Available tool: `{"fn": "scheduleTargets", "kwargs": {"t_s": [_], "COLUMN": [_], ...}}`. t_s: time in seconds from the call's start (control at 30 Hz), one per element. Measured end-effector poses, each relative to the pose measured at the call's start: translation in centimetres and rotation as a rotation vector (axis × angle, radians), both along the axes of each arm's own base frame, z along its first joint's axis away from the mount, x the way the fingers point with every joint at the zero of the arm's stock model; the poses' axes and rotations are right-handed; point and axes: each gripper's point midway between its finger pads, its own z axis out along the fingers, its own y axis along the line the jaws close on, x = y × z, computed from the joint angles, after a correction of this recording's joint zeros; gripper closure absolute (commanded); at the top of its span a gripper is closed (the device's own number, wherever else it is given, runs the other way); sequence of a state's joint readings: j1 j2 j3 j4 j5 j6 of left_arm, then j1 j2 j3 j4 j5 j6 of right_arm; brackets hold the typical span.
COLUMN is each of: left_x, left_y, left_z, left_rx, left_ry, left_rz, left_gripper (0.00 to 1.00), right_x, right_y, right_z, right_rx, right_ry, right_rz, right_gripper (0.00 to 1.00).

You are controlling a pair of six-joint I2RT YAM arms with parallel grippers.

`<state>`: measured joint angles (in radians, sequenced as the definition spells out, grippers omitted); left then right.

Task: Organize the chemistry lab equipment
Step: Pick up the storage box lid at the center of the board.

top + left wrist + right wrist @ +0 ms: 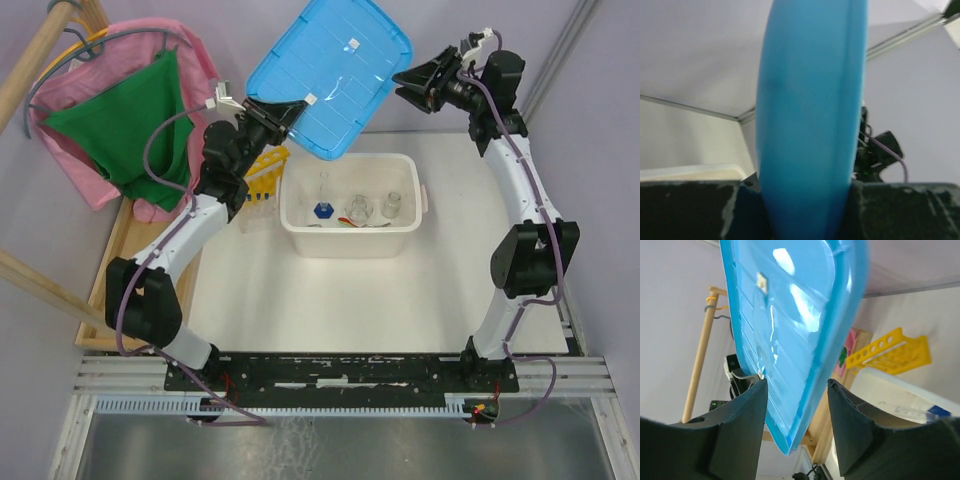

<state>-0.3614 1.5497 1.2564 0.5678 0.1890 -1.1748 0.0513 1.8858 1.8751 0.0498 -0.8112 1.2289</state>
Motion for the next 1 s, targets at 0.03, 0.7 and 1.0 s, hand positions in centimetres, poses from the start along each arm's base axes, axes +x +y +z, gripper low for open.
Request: {"fn": "scheduleTargets", "kwargs": {"t_s": [0.03, 0.7, 1.0], "left_x": [0.5, -1.2, -2.0], "left_y": [0.7, -1.0, -1.7], "left_z": [-0.2, 0.9, -11.0], "left_rx": [0.023, 1.36, 2.184], "left_ry": [0.01, -0.22, -0.345], "left_rz": [0.018, 0.334, 0.437], "left_gripper": [0.97, 0.97, 0.97], "right_x": [0.1, 1.4, -0.6], "right_y": [-0.4, -7.8, -7.5], "right_z": [-0.1, -2.8, -3.1], "right_rx": [-0.022, -0.28, -0.266], "right_ry": [0.002, 0.208, 0.255], "right_rz": [-0.011, -0.169, -0.156], "right_gripper": [0.39, 0.44, 0.44]}}
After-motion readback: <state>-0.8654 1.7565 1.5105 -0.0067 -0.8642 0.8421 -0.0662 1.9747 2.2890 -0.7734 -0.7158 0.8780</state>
